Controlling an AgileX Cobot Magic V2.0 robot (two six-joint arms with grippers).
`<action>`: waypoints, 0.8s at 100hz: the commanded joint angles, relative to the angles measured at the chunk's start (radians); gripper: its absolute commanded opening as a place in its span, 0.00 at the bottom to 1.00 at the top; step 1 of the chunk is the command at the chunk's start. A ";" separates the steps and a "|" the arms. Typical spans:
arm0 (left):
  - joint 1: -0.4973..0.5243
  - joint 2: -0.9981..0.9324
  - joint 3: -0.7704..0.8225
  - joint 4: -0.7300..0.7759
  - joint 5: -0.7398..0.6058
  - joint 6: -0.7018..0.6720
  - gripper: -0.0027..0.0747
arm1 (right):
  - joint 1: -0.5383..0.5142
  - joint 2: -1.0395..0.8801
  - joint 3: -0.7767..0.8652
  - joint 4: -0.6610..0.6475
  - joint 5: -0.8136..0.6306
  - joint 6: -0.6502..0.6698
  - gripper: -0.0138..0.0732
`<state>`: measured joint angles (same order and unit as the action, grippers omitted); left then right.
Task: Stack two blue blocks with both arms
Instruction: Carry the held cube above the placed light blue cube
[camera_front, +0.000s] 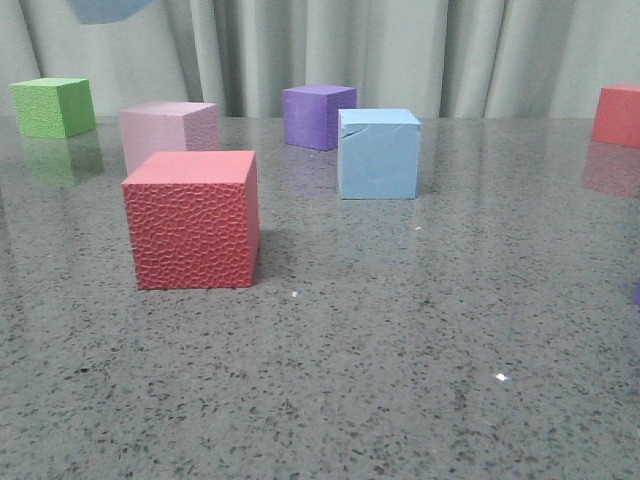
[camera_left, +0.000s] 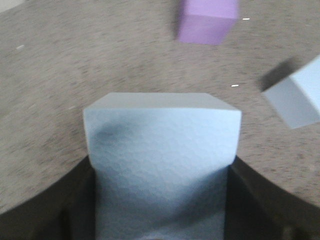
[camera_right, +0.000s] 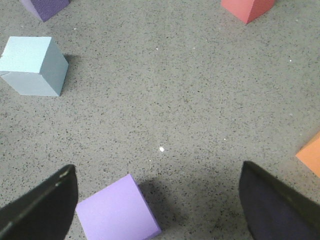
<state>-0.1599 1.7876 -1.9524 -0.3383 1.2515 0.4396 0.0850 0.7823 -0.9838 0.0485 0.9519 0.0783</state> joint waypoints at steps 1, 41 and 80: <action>-0.053 -0.054 -0.043 -0.041 0.001 -0.006 0.26 | -0.002 -0.003 -0.023 0.007 -0.065 -0.004 0.90; -0.228 0.050 -0.234 -0.039 -0.003 -0.006 0.26 | -0.002 -0.003 -0.023 0.007 -0.065 -0.004 0.90; -0.319 0.222 -0.427 -0.032 0.028 0.043 0.26 | -0.002 -0.003 -0.023 0.008 -0.065 -0.004 0.90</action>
<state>-0.4573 2.0563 -2.3425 -0.3388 1.2617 0.4643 0.0850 0.7823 -0.9838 0.0500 0.9519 0.0783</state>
